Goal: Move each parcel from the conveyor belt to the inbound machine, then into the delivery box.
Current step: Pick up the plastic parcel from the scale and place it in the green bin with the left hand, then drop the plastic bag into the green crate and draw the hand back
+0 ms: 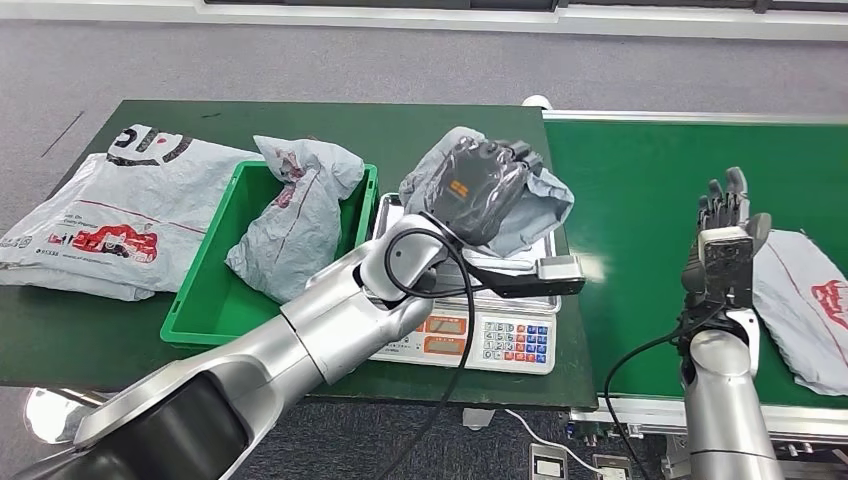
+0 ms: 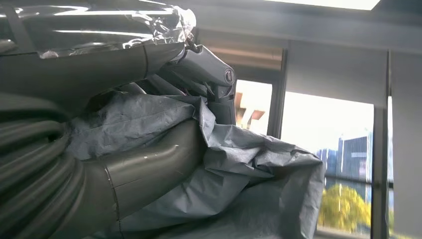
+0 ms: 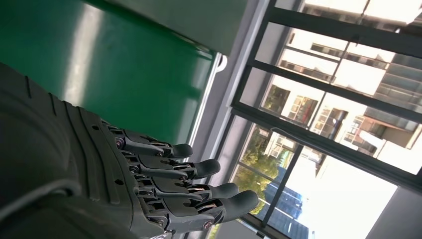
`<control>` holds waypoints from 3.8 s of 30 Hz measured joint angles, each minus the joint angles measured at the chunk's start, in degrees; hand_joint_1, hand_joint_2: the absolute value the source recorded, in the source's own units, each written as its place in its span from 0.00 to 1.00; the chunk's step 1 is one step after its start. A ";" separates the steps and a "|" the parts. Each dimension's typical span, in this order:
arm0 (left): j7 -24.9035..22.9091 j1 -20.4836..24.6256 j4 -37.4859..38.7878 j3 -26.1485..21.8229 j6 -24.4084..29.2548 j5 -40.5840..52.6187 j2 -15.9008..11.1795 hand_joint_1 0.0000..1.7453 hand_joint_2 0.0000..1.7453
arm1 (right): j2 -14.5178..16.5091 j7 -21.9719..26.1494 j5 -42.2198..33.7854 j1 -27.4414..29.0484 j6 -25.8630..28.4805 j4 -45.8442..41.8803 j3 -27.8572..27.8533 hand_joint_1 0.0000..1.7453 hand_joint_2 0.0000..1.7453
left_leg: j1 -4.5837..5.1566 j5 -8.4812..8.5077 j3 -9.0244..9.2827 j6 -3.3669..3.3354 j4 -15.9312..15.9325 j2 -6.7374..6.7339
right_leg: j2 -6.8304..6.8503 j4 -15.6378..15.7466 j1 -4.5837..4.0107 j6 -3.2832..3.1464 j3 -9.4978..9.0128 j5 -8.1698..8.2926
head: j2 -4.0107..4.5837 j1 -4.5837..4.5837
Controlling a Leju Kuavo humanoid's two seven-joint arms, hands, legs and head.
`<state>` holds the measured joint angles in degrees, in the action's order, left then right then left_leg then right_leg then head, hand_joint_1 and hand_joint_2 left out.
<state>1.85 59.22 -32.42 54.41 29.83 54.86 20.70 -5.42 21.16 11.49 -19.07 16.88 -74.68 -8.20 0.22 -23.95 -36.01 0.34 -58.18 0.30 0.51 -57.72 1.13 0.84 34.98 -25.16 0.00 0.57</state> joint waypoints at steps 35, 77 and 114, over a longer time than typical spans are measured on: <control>2.77 -9.49 -3.11 -34.26 10.29 19.22 -10.61 1.00 1.00 | -1.79 -1.81 -1.45 3.01 2.71 -0.46 -0.19 0.00 0.00 | -0.04 0.01 0.04 0.03 0.02 0.00 | -0.02 0.00 -0.03 -0.01 0.00 -0.03 | 0.00 0.00; -18.80 -17.13 2.36 -38.52 3.31 32.28 -21.67 0.00 1.00 | -4.86 -3.17 -0.98 8.02 0.50 -4.44 -0.39 0.00 0.00 | -0.05 0.00 0.02 0.06 0.02 -0.01 | -0.02 0.00 -0.04 -0.01 0.01 -0.03 | 0.00 0.02; 12.24 -19.66 -13.39 -40.21 -9.94 -15.89 -17.96 0.00 1.00 | -8.18 -16.47 30.32 -3.26 16.07 25.16 -0.67 0.00 1.00 | 0.02 0.01 -0.01 0.02 -0.03 0.06 | 0.08 0.01 0.03 0.02 -0.01 -0.01 | 0.00 0.01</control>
<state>14.09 39.56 -45.81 14.21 19.89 38.97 2.74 -13.60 4.70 41.81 -22.34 32.96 -49.52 -8.86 0.24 -23.94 -36.01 0.36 -58.21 0.36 0.59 -57.71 1.16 0.86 34.98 -25.17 0.00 0.58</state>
